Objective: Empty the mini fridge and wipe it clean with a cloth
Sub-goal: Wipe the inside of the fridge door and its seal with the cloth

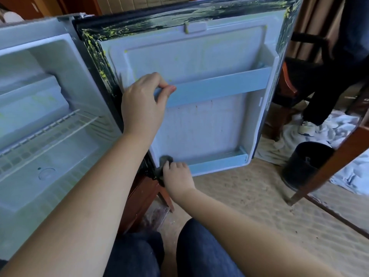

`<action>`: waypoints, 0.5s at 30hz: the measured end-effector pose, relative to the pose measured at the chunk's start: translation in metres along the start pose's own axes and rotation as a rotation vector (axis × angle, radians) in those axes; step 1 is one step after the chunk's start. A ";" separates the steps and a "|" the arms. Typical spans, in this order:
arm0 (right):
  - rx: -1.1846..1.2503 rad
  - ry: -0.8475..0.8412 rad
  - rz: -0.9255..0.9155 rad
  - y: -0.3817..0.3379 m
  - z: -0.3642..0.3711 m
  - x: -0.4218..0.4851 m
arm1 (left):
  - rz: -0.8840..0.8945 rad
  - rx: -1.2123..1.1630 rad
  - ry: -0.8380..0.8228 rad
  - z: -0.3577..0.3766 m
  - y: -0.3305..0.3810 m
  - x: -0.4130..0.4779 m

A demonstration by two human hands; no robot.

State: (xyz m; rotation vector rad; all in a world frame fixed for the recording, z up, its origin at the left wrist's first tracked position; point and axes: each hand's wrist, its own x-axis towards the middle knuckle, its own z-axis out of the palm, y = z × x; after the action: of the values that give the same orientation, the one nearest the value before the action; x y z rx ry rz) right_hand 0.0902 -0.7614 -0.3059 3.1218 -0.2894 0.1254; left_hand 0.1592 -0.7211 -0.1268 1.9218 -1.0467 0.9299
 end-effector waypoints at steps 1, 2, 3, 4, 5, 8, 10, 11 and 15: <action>-0.016 -0.007 0.002 -0.001 -0.001 0.001 | 0.000 -0.004 0.004 0.000 0.000 0.000; -0.017 0.005 -0.008 0.005 -0.001 -0.001 | 0.002 -0.007 0.010 0.000 0.000 0.000; -0.009 0.025 -0.023 0.015 0.001 -0.004 | 0.007 -0.009 0.015 0.001 -0.001 0.000; -0.004 0.036 -0.030 0.028 0.002 -0.007 | 0.011 -0.009 0.020 0.002 -0.001 0.000; -0.008 0.039 -0.029 0.043 0.003 -0.009 | 0.015 -0.006 0.025 0.002 -0.001 0.000; -0.071 0.075 0.019 0.086 0.002 -0.021 | 0.023 -0.010 0.031 0.003 -0.002 -0.002; -0.133 0.097 0.042 0.114 0.001 -0.032 | 0.027 -0.020 0.034 0.001 -0.002 -0.002; -0.150 0.115 0.054 0.130 0.001 -0.040 | 0.027 -0.027 0.035 0.001 -0.002 -0.002; -0.206 0.155 0.127 0.180 -0.002 -0.064 | 0.020 -0.051 0.031 -0.002 -0.003 -0.003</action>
State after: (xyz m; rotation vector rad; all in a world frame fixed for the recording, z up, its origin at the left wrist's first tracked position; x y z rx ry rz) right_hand -0.0053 -0.9267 -0.3093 2.8697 -0.4653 0.3146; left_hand 0.1603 -0.7177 -0.1292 1.8525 -1.0638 0.9328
